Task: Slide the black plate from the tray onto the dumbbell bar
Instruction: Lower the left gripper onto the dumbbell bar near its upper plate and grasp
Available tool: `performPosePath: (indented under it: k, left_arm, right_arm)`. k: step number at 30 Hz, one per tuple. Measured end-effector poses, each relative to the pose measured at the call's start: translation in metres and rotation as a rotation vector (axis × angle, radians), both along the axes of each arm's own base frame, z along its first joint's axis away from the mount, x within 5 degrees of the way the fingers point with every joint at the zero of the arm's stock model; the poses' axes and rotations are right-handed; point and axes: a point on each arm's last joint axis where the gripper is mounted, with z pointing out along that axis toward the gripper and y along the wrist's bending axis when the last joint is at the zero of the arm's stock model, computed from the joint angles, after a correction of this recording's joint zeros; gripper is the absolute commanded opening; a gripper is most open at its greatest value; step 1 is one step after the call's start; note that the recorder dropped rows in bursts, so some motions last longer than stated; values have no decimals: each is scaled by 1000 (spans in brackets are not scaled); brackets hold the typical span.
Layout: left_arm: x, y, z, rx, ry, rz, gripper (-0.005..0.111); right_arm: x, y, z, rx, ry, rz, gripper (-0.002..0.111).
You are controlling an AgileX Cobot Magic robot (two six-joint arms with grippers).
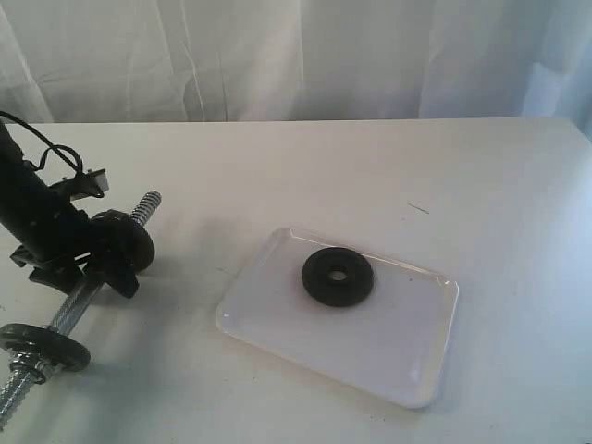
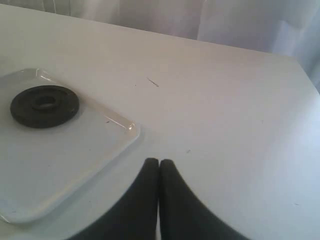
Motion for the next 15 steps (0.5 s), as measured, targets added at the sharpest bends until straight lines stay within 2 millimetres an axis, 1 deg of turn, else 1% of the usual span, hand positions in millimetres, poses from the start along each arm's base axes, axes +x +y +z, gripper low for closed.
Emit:
performPosePath:
  k: [4,6,11,15]
  left_arm:
    - [1,-1,-1,-8,5,5,78]
    - [2,-2,-1,-22,6,16,73]
    - [3,-4,-4,-42,8,33,50]
    - [4,-4,-7,-45,16,36,39]
  right_arm:
    - [0,0,0,0,0,0,0]
    - [0,0,0,0,0,0,0]
    - [0,0,0,0,0,0,0]
    - [0,0,0,2,0,0,0]
